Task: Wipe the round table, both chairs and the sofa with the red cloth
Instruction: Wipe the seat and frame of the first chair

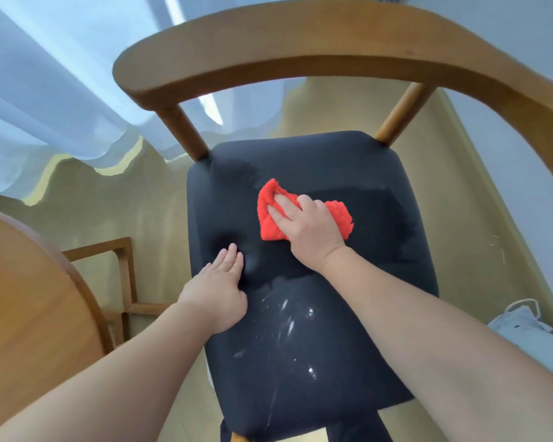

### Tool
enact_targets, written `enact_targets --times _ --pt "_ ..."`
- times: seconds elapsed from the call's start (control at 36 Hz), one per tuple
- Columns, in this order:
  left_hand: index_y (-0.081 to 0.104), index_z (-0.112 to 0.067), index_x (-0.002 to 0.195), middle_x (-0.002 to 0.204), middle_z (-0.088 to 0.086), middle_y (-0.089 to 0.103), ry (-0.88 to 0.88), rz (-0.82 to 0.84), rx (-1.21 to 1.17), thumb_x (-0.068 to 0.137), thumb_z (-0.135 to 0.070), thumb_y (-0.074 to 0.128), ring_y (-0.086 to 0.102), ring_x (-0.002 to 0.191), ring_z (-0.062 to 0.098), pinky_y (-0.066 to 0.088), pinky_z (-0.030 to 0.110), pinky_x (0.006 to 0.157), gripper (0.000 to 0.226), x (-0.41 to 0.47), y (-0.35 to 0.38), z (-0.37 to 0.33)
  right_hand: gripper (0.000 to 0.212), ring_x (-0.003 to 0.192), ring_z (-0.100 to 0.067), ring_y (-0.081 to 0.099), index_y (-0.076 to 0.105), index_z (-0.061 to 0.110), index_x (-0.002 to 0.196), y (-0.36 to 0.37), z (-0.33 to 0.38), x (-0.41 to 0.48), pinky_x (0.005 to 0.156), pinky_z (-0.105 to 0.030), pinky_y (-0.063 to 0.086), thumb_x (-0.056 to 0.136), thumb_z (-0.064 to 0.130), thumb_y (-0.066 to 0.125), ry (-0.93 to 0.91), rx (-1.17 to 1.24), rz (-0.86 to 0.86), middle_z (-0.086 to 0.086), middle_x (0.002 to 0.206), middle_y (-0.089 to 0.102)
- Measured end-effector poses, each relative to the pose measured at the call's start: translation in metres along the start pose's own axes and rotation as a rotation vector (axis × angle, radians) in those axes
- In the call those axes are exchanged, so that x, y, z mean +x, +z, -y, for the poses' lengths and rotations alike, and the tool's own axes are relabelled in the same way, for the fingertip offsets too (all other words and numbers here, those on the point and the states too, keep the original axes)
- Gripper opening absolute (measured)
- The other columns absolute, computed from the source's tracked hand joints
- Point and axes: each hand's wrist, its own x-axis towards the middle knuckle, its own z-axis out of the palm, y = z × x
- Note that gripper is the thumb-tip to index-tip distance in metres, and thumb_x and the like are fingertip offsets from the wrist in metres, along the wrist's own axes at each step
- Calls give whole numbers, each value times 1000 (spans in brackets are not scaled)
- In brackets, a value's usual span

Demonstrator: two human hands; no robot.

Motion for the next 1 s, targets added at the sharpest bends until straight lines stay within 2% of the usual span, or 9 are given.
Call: enact_targets --times 0.17,0.28,0.36,0.44,0.56,0.61,0.75,0.89,1.0 --pt "-5 -18 151 156 -7 -19 -22 5 14 90 -19 28 -14 143 6 0 25 117 69 -1 -1 -3 56 72 -32 51 67 14 120 -13 -70 -26 58 -35 40 73 9 36 221 -64 28 -7 127 62" --pt "-5 -18 151 156 -8 -19 -29 18 15 90 -17 28 -13 143 6 1 24 117 70 -2 -3 -5 59 72 -36 52 66 11 119 -21 -108 -43 59 -37 42 66 6 41 436 -81 45 -10 127 61" --pt "-5 -17 151 156 -7 -19 -37 26 19 89 -18 29 -13 143 7 3 26 117 70 -1 -3 -8 63 75 -39 52 65 8 121 -22 -123 -50 65 -42 46 61 1 47 607 -43 16 -14 128 60" --pt "-6 -17 151 156 -6 -21 -55 44 11 88 -18 30 -14 143 8 5 28 118 73 -1 -3 -9 66 88 -39 50 57 13 133 -23 -121 -46 78 -44 42 70 -5 54 760 -4 60 -9 140 51" --pt "-5 -20 151 155 -11 -20 -67 65 -15 86 -16 32 -14 143 5 14 27 116 76 -3 -9 -10 66 101 -36 47 41 17 145 -21 -125 -37 92 -38 33 81 3 49 1028 5 111 -4 152 37" --pt "-6 -20 151 155 -11 -21 -56 74 -18 85 -15 33 -14 143 5 14 27 116 77 -4 -10 -11 66 105 -36 46 39 17 146 -21 -126 -30 94 -36 32 82 5 49 1089 10 129 -5 152 36" --pt "-7 -18 151 155 -8 -22 -28 85 -24 81 -17 35 -15 143 8 7 28 118 82 -1 -8 -6 62 94 -41 50 54 5 135 -15 -106 -15 83 -44 41 73 -2 51 943 10 -14 -16 137 52" --pt "-8 -18 151 155 -8 -23 -7 109 -18 80 -16 36 -15 143 8 7 28 118 83 1 -9 -5 61 100 -41 49 51 7 138 -13 -73 16 81 -46 43 77 2 58 844 25 41 -16 142 47" --pt "-10 -19 151 153 -9 -26 -22 109 -21 79 -17 36 -16 143 10 10 31 118 85 2 -4 -2 59 86 -38 53 59 6 129 -5 -36 42 69 -42 45 70 4 60 643 44 41 -17 133 55"
